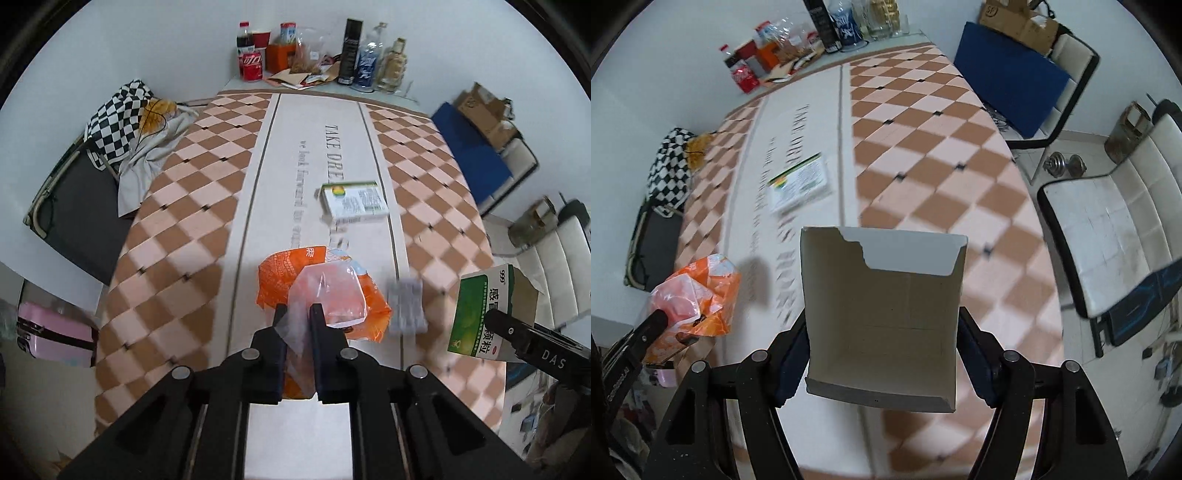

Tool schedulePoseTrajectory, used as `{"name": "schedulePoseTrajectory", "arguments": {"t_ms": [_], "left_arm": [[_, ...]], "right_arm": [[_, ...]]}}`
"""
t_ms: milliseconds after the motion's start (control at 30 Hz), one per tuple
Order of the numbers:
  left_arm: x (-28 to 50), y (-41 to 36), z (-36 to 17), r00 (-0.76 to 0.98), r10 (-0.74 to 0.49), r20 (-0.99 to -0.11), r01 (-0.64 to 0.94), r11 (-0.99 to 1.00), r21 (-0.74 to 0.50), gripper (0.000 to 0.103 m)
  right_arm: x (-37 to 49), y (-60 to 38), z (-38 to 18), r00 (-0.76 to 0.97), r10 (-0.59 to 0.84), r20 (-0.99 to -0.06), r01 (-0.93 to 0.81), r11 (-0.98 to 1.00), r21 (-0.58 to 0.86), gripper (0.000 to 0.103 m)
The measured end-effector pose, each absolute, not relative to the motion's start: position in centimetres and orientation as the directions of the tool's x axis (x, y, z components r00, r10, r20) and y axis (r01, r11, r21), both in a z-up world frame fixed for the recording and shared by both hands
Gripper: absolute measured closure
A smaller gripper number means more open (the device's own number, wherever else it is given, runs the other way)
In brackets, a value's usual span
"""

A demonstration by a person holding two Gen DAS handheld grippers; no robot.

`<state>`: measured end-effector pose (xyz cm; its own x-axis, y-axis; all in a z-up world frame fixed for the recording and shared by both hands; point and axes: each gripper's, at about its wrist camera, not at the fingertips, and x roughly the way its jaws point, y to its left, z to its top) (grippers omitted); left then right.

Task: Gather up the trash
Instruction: 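Carry bag and box over the trash bin and open both tools to drop them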

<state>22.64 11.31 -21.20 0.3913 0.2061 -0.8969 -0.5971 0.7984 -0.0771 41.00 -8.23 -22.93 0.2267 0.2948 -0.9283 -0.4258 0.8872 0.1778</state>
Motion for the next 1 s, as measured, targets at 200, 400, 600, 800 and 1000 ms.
{"name": "schedulePoseTrajectory", "arguments": {"t_ms": [200, 400, 600, 800, 1000], "left_arm": [[13.6, 8.2, -20.8, 0.422, 0.165, -0.892, -0.522, 0.848, -0.090, 0.094], [5.3, 5.1, -22.3, 0.390, 0.109, -0.914, -0.467, 0.879, -0.094, 0.095], [-1.0, 1.8, -25.9, 0.314, 0.023, -0.949, -0.460, 0.878, -0.131, 0.094], [-4.0, -0.2, -33.5, 0.192, -0.074, -0.979, -0.505, 0.848, -0.163, 0.094], [-2.7, -0.8, -43.1, 0.115, -0.116, -0.987, -0.529, 0.833, -0.159, 0.094]], "right_arm": [[28.7, -12.1, -21.8, 0.257, 0.301, -0.918, -0.395, 0.900, 0.185, 0.029], [16.9, -16.1, -24.4, 0.179, 0.301, -0.937, -0.332, 0.915, 0.231, 0.029], [9.1, -19.5, -29.1, 0.067, 0.276, -0.959, -0.324, 0.915, 0.241, 0.029], [5.8, -22.5, -37.7, -0.059, 0.231, -0.971, -0.289, 0.927, 0.238, 0.029], [6.1, -23.7, -48.8, -0.112, 0.221, -0.969, -0.235, 0.942, 0.242, 0.029]]}}
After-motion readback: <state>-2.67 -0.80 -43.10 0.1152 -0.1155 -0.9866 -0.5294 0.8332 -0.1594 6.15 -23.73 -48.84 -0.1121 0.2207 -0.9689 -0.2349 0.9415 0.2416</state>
